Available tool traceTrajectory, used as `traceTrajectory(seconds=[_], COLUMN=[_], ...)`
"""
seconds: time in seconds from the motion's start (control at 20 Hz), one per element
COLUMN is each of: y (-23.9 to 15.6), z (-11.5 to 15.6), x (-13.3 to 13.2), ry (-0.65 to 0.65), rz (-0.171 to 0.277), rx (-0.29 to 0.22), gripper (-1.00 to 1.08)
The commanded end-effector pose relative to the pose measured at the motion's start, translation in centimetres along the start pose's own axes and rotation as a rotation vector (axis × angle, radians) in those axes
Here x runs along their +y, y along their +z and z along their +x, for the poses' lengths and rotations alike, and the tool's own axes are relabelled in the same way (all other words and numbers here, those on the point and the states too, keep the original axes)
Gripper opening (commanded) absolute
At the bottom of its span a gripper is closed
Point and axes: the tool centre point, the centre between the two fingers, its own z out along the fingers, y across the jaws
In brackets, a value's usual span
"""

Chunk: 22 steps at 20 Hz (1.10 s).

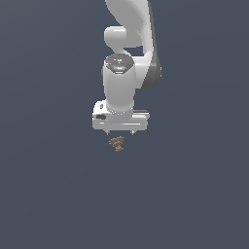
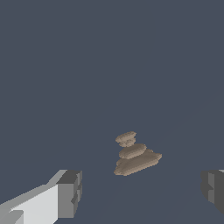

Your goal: Pick up the object and move it to a goal position.

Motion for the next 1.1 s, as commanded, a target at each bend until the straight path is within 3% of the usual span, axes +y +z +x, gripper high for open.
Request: traceTrajectory(seconds=[0.0, 0.45, 1.05], y=[0.0, -1.3, -0.8], z=[0.0, 0.5, 0.3], x=[0.0, 2.6, 2.4], ry=[0.0, -0.012, 0.047], rz=[0.0, -0.028, -0.022], rx=[0.0, 0.02, 0.018], gripper=[1.0, 1.0, 1.0])
